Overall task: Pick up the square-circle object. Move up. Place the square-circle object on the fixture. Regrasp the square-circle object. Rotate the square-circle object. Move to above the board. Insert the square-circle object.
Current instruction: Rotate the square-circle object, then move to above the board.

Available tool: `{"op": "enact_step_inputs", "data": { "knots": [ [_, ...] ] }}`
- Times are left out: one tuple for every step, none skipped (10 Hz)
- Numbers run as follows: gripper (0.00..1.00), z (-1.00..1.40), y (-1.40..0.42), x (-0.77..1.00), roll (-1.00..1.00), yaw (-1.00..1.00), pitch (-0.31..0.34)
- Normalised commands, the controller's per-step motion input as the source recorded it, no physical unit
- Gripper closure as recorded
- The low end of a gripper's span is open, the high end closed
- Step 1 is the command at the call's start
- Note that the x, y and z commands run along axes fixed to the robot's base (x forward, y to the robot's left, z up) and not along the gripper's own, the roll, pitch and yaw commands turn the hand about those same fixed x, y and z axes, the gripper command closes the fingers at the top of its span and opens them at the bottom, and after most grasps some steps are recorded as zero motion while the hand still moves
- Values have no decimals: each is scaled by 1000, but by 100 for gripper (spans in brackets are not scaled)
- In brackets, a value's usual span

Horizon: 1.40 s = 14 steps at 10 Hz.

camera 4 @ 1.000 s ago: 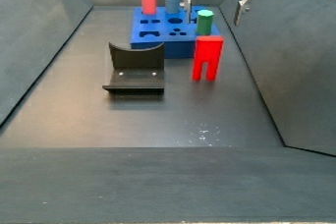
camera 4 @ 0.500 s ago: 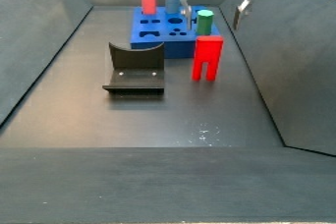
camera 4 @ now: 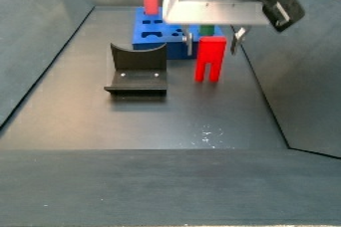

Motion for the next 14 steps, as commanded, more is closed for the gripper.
{"op": "enact_step_inputs", "data": {
  "knots": [
    [0,-193,7,39,3,37,-27],
    [100,0,0,0,11,33,-16],
    [100,1000,-203,192,295,-373,193],
    [100,1000,-201,187,293,-354,208],
    [100,1000,-184,177,265,-225,211],
    [100,1000,-180,173,229,-135,185],
    [100,1000,-177,169,207,-89,168],
    [100,1000,-170,164,173,-25,132],
    [100,1000,-164,160,156,9,113],
    [100,1000,-160,155,133,35,96],
    [100,1000,-154,151,110,43,94],
    [100,1000,-148,147,93,40,95],
    [100,1000,-144,144,82,40,93],
    [100,1000,-130,131,55,44,92]
  ]
}}
